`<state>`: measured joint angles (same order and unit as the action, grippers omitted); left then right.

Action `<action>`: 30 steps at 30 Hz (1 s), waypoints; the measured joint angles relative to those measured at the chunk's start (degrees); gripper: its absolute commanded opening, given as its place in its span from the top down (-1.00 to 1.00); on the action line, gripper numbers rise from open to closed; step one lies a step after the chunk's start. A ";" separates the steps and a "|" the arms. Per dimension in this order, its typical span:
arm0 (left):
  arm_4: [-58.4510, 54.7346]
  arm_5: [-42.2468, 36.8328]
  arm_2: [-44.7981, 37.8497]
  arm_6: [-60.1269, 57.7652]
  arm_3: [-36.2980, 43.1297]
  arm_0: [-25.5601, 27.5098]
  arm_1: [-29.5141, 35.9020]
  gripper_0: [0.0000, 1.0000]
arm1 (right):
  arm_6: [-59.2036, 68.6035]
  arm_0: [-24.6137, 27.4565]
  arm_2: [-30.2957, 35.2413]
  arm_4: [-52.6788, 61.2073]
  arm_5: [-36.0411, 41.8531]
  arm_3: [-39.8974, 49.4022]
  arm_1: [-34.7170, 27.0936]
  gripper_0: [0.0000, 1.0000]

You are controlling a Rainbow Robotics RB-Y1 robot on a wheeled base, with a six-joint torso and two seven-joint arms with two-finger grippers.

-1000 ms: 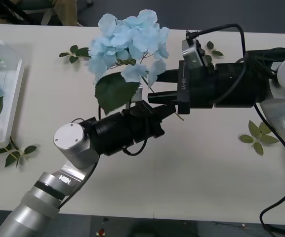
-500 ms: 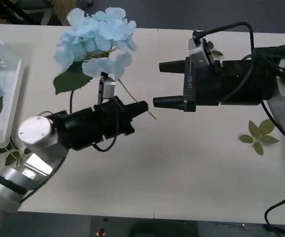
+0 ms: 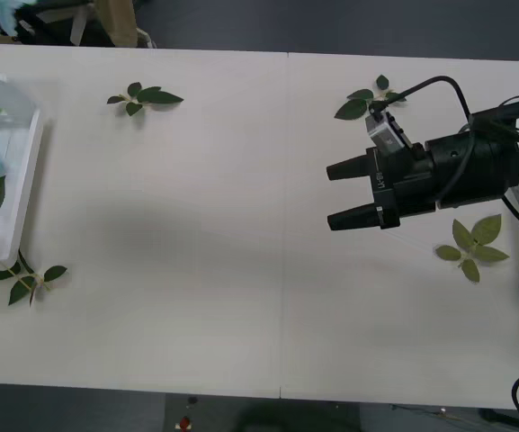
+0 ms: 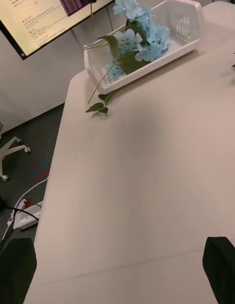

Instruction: Put the red flowers into the right box and the blue flowers into the left box

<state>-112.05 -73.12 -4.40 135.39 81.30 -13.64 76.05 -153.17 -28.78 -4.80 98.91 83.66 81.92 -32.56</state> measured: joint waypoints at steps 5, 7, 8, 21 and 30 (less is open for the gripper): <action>13.23 -2.30 -1.50 0.00 -11.78 0.00 0.00 1.00 | 0.00 -0.10 1.32 0.02 2.44 -0.79 0.02 -1.00; 16.94 -0.54 -0.16 0.00 -15.18 0.00 -0.01 1.00 | 0.00 -0.10 1.65 0.02 3.69 -0.79 0.02 -1.00; 18.54 0.18 0.51 0.00 -16.69 0.00 -0.02 1.00 | 0.00 -0.10 1.70 0.02 4.11 -0.79 0.02 -1.00; 38.06 5.92 1.30 -0.01 -20.83 0.00 -10.32 1.00 | 0.00 -0.11 -2.83 0.03 1.77 -0.64 0.06 -1.00; 44.87 13.72 2.92 -0.01 -23.21 -0.04 -14.10 0.96 | 0.00 -0.11 -9.14 -0.13 -1.69 3.03 0.48 -1.00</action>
<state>-67.19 -59.40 -1.47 135.38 58.09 -13.68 61.94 -153.18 -28.89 -13.94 98.77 81.97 84.95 -32.08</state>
